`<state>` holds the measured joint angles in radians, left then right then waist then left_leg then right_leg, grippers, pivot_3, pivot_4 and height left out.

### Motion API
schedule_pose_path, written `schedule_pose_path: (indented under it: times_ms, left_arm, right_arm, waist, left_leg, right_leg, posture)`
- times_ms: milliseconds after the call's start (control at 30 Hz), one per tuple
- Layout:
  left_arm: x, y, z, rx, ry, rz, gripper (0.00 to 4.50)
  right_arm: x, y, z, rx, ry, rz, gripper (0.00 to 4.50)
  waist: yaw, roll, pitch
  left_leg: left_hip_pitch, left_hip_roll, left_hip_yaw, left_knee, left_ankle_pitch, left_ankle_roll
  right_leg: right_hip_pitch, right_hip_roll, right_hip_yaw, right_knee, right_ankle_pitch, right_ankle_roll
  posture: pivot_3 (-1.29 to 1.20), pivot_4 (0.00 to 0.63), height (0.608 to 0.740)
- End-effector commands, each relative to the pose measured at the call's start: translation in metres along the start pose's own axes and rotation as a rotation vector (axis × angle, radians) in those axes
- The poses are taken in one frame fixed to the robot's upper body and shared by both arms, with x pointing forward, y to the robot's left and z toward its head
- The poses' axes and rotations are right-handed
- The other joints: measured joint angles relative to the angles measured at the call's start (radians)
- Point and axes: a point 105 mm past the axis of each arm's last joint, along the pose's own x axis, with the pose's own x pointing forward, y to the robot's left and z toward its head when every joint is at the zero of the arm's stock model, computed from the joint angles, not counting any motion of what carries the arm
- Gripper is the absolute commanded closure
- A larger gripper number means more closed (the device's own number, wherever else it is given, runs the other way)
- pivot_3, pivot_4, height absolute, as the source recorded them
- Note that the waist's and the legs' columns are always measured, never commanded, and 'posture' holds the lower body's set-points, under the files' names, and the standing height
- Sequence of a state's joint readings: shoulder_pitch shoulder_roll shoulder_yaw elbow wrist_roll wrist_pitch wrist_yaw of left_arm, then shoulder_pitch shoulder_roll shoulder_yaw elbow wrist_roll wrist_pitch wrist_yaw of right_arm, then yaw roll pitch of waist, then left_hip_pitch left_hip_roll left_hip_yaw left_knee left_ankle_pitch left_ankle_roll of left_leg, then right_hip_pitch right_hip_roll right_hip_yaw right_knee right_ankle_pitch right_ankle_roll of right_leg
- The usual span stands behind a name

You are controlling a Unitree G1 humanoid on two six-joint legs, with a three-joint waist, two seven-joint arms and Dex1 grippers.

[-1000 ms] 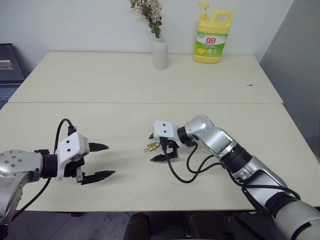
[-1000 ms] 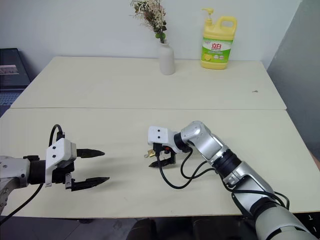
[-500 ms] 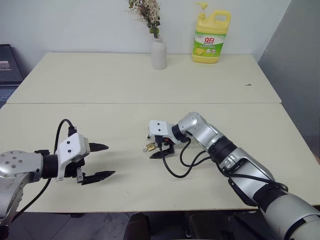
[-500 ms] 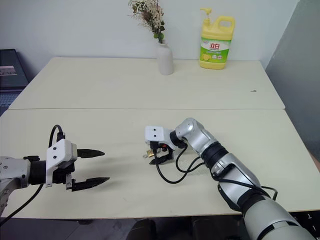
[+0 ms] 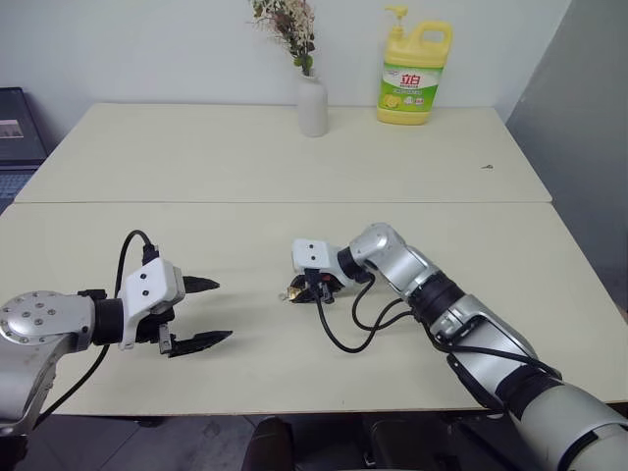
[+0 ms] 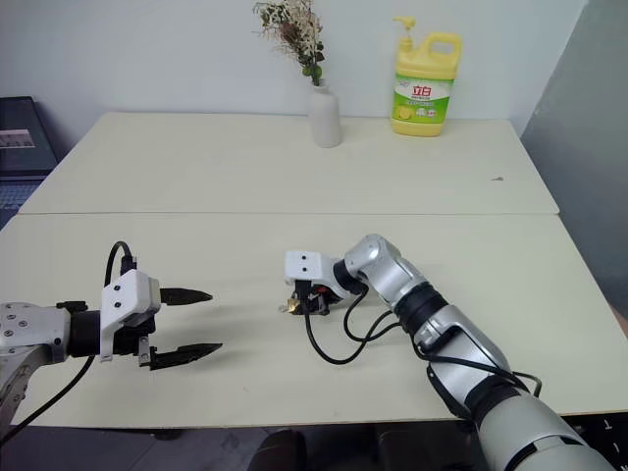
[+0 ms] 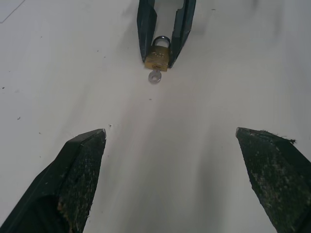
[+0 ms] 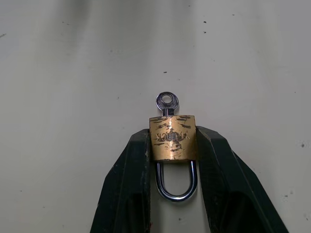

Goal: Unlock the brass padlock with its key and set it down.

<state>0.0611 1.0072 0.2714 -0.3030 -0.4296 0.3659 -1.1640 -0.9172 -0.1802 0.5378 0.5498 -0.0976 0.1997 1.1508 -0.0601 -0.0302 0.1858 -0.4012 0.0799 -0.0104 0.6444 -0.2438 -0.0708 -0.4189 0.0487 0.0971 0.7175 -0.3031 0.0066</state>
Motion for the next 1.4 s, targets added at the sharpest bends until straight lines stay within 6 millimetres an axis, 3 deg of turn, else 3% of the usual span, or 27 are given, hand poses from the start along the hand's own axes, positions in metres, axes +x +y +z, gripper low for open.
schedule_pose_path:
  times_ms: [33,200,433,667,900,1067,1167,1400]
  left_arm:
    - [0.002,0.005,0.013,-0.025,-0.072,0.025,0.0]
    - [0.014,0.006,0.035,-0.093,-0.181,-0.013,0.0]
    - [0.036,0.014,0.069,-0.182,-0.291,-0.115,0.0]
    - [0.043,0.021,0.073,-0.125,-0.258,-0.165,0.0]
    - [0.049,0.023,0.077,-0.108,-0.28,-0.172,0.0]
    - [0.057,0.022,0.097,-0.126,-0.355,-0.191,0.0]
    - [0.059,0.023,0.113,-0.145,-0.409,-0.203,0.0]
    - [0.068,0.025,0.127,-0.185,-0.452,-0.224,0.0]
  right_arm:
    - [-0.036,-0.004,0.004,-0.043,-0.045,-0.142,3.57]
    - [-0.078,0.013,0.017,-0.103,-0.092,-0.315,3.57]
    - [-0.105,0.041,0.025,-0.131,-0.072,-0.437,3.57]
    - [-0.124,0.029,0.033,-0.329,0.008,-0.632,3.57]
    - [-0.134,0.022,0.031,-0.529,0.091,-0.779,3.57]
    - [-0.141,0.021,0.045,-0.812,0.088,-0.882,3.57]
    - [-0.141,0.024,0.051,-0.868,0.043,-0.888,3.57]
    - [-0.14,0.025,0.063,-0.931,-0.028,-0.889,3.57]
  waist:
    - [0.009,0.0,0.0]
    - [0.015,0.0,0.0]
    - [0.003,-0.001,0.0]
    - [-0.004,-0.001,0.0]
    - [0.002,-0.001,0.0]
    - [0.005,-0.001,0.0]
    - [0.004,-0.001,0.0]
    - [0.004,-0.001,0.0]
  left_leg:
    - [0.0,0.0,0.0,0.0,0.0,0.0]
    - [-0.002,0.0,0.0,0.0,0.0,0.0]
    - [-0.001,0.0,-0.004,0.0,0.0,0.0]
    - [0.0,-0.001,-0.003,0.0,0.0,0.0]
    - [-0.001,-0.001,-0.003,0.0,0.0,0.0]
    - [-0.001,-0.001,-0.002,0.001,0.0,0.0]
    - [-0.001,-0.001,-0.003,0.001,0.0,0.0]
    - [-0.001,-0.001,-0.003,0.001,0.0,0.0]
  right_leg:
    - [0.0,0.0,0.0,0.0,0.0,0.0]
    - [-0.001,0.0,0.0,-0.001,0.0,0.0]
    - [0.0,0.002,-0.001,0.0,-0.003,0.005]
    - [0.001,0.002,0.0,-0.001,-0.003,0.005]
    - [0.0,0.002,0.0,-0.001,-0.003,0.005]
    - [0.0,0.002,0.0,-0.001,-0.003,0.005]
    - [0.001,0.002,0.0,-0.001,-0.003,0.005]
    - [0.002,0.002,0.0,-0.001,0.0,0.0]
  posture:
    - [0.0,0.15,0.74]
    - [0.0,0.15,0.74]
    - [0.0,0.15,0.74]
    - [0.0,0.15,0.74]
    - [0.0,0.15,0.74]
    - [0.0,0.15,0.74]
    - [0.0,0.15,0.74]
    - [0.0,0.15,0.74]
